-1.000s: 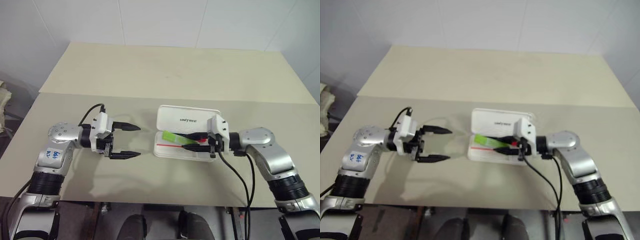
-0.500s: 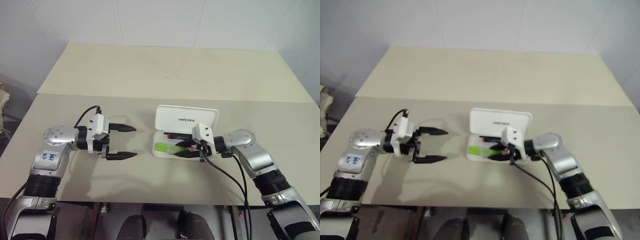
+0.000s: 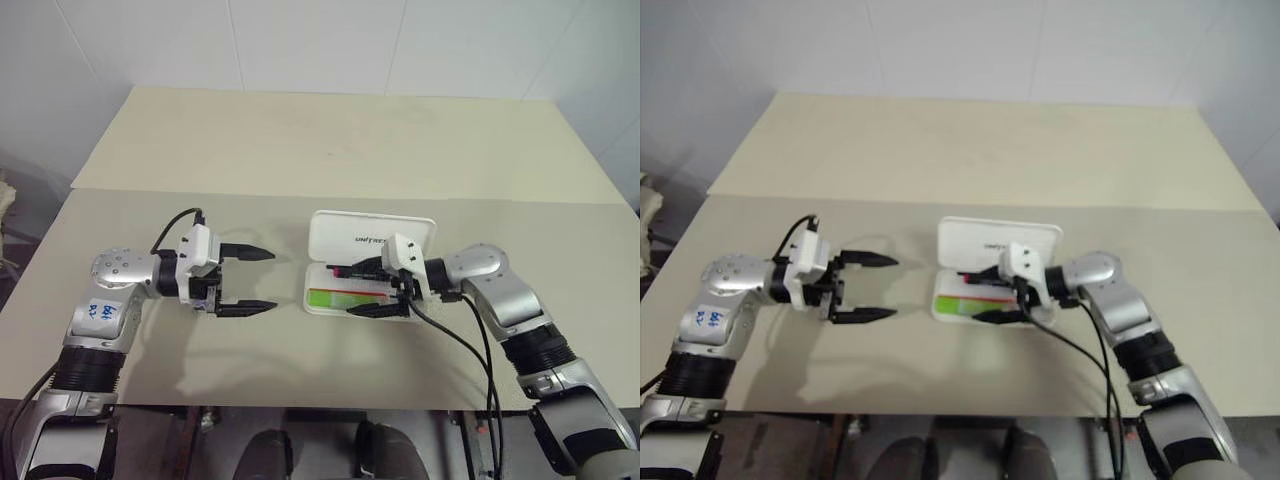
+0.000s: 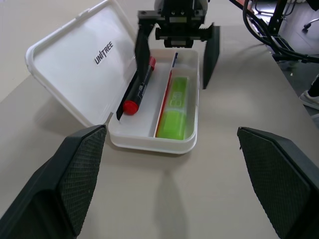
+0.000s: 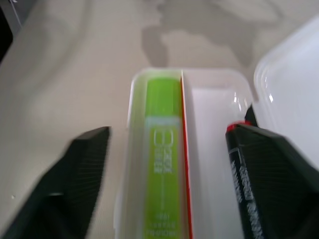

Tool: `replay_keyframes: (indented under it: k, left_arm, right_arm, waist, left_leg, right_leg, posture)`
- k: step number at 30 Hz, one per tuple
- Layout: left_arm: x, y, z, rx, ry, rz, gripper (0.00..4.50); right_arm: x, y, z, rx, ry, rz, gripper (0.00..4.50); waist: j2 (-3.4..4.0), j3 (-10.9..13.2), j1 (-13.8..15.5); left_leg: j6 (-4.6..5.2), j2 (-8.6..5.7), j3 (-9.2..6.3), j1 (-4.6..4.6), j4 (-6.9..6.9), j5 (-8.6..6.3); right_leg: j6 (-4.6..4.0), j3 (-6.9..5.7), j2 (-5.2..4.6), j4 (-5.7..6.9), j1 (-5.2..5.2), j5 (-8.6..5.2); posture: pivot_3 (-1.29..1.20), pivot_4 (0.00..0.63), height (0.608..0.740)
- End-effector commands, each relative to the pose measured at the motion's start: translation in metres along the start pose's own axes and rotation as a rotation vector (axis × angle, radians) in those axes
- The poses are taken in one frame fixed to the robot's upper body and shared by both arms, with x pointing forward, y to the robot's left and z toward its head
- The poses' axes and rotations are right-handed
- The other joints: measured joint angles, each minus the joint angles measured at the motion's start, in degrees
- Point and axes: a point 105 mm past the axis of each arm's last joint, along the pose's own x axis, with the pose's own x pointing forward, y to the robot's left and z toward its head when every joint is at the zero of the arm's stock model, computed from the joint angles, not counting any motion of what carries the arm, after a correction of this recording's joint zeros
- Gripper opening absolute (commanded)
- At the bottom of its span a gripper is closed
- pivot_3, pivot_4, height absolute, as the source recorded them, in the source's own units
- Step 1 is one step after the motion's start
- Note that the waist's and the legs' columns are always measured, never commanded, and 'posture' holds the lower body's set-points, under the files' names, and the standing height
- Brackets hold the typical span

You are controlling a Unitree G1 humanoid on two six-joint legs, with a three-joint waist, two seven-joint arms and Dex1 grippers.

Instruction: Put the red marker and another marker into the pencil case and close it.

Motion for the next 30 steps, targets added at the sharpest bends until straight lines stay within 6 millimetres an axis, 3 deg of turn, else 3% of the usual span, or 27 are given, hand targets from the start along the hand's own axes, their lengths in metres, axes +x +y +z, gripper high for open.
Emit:
replay_keyframes:
  k: [1,6,11,14,17,20,23,27,30]
  left_arm:
    - [0.0,0.005,0.01,0.059,-0.008,0.011,4.5]
    - [-0.001,0.006,0.01,0.061,-0.006,0.019,4.5]
    - [-0.013,0.004,0.007,0.048,0.01,0.077,4.5]
    - [-0.034,0.006,0.002,0.034,0.038,0.185,4.5]
    - [-0.055,0.008,-0.003,0.018,0.062,0.29,4.5]
    - [-0.083,0.002,-0.016,-0.033,0.098,0.414,4.5]
    - [-0.097,-0.005,-0.03,-0.072,0.129,0.496,4.5]
    - [-0.104,-0.009,-0.043,-0.121,0.121,0.585,4.5]
    - [-0.106,-0.017,-0.065,-0.176,0.136,0.658,4.5]
  right_arm:
    - [-0.005,-0.002,0.032,-0.073,-0.084,-0.002,4.48]
    - [-0.013,0.015,0.06,-0.051,-0.207,0.025,4.48]
    - [-0.032,0.041,0.062,-0.003,-0.246,0.013,4.48]
    - [-0.05,0.048,0.061,0.044,-0.264,-0.062,4.48]
    - [-0.065,0.048,0.059,0.057,-0.253,-0.15,4.48]
    - [-0.095,0.037,0.051,0.06,-0.229,-0.312,4.48]
    - [-0.112,0.034,0.041,0.039,-0.183,-0.383,4.48]
    - [-0.118,0.032,0.035,-0.011,-0.138,-0.398,4.48]
    - [-0.114,0.03,0.04,-0.025,-0.14,-0.387,4.48]
  waist:
    - [0.0,0.0,-0.23]
    - [0.01,0.0,-0.36]
    - [0.0,0.0,0.29]
    - [0.0,0.01,0.29]
    - [0.0,0.01,0.16]
    - [0.0,0.01,-0.05]
    - [0.0,0.01,-0.27]
    - [-0.01,0.02,-0.02]
    - [-0.01,0.01,-0.26]
  left_leg:
    - [0.0,0.0,0.0,0.0,0.0,0.0]
    - [0.0,0.0,-0.03,-0.01,-0.03,0.0]
    - [-0.03,-0.01,-0.11,-0.02,-0.02,-0.1]
    - [0.0,-0.03,-0.08,-0.01,-0.02,-0.13]
    - [0.0,-0.01,-0.08,0.02,-0.06,-0.13]
    - [0.01,0.0,-0.08,0.05,-0.07,-0.14]
    - [0.02,0.01,-0.06,0.07,-0.08,-0.15]
    - [0.03,0.01,-0.08,0.08,-0.08,-0.16]
    - [0.03,0.02,-0.06,0.09,-0.1,-0.16]
  right_leg:
    - [0.0,0.0,0.0,0.0,0.0,0.0]
    - [0.0,-0.01,0.0,0.02,-0.03,0.0]
    - [0.0,-0.04,-0.02,0.11,-0.03,0.0]
    - [0.0,-0.02,-0.03,0.09,-0.05,0.0]
    - [0.0,-0.02,-0.03,0.08,-0.06,0.0]
    - [-0.01,0.01,-0.03,0.05,-0.04,0.0]
    - [-0.01,0.03,-0.04,0.02,-0.02,-0.01]
    - [-0.01,0.04,-0.05,0.03,-0.02,0.0]
    - [-0.01,0.04,-0.06,0.03,-0.02,0.0]
  posture:
    - [0.0,0.15,0.74]
    - [0.0,0.15,0.74]
    - [0.0,0.15,0.74]
    - [0.0,0.15,0.74]
    - [0.0,0.15,0.74]
    - [0.0,0.15,0.74]
    - [0.0,0.15,0.74]
    - [0.0,0.15,0.74]
    - [0.0,0.15,0.74]
